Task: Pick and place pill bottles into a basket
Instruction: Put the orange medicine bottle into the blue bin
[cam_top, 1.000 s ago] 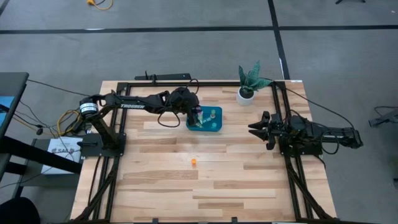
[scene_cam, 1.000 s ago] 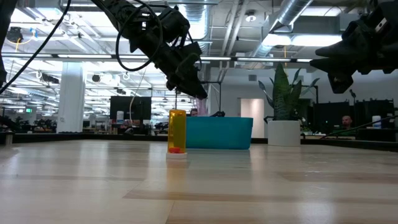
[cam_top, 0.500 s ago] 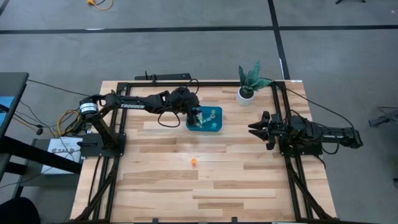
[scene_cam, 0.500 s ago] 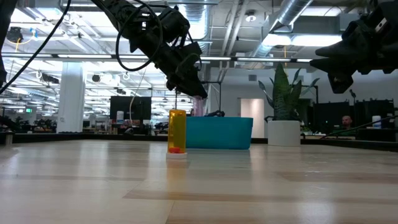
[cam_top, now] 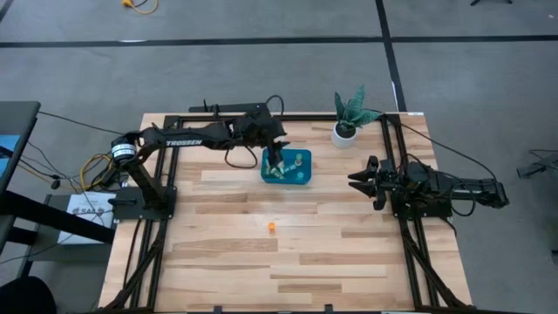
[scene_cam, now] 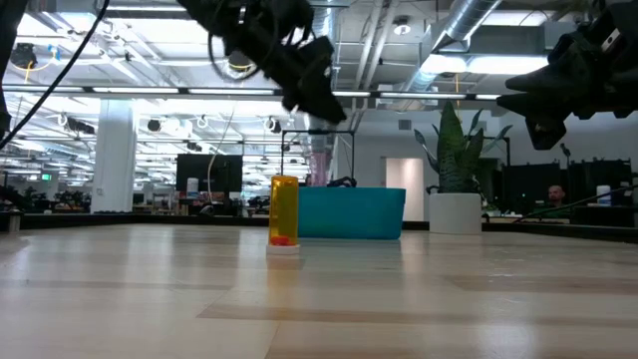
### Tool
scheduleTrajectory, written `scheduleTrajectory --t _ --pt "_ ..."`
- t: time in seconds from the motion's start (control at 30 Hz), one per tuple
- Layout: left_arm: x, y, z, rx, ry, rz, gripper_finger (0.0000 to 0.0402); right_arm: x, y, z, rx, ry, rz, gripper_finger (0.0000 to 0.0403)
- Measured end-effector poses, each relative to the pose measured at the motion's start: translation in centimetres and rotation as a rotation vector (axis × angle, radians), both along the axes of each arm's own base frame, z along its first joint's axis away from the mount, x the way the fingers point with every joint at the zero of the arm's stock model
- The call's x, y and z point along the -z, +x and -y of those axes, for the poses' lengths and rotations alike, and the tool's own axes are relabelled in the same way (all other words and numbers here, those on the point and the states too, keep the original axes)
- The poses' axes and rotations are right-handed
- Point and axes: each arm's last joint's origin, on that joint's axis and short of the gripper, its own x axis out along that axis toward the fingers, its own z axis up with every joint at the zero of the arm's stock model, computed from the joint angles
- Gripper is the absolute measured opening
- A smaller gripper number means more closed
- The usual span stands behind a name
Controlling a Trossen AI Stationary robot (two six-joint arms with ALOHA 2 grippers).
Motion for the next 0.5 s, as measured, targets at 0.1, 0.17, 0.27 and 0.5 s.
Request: scheduleTrajectory --t 0.1,0.17,0.27,0.5 --pt "-2.8 0.3 -0.4 0.006 0.019 0.001 0.0146 0.0 0.0 0.0 0.000 0.000 0.000 0.0129" --pt "-5.1 0.4 -0.5 0.014 0.013 -0.005 0.0146 0.0 0.0 0.0 0.000 0.000 0.000 0.0129" --pt "-8.6 0.0 -0.2 0.052 0.012 -0.031 0.0146 0.0 0.0 0.0 0.000 0.000 0.000 0.0129" --pt "-13.8 -0.8 4.0 0.154 -0.015 -0.104 0.0146 0.0 0.0 0.0 0.000 0.000 0.000 0.0129"
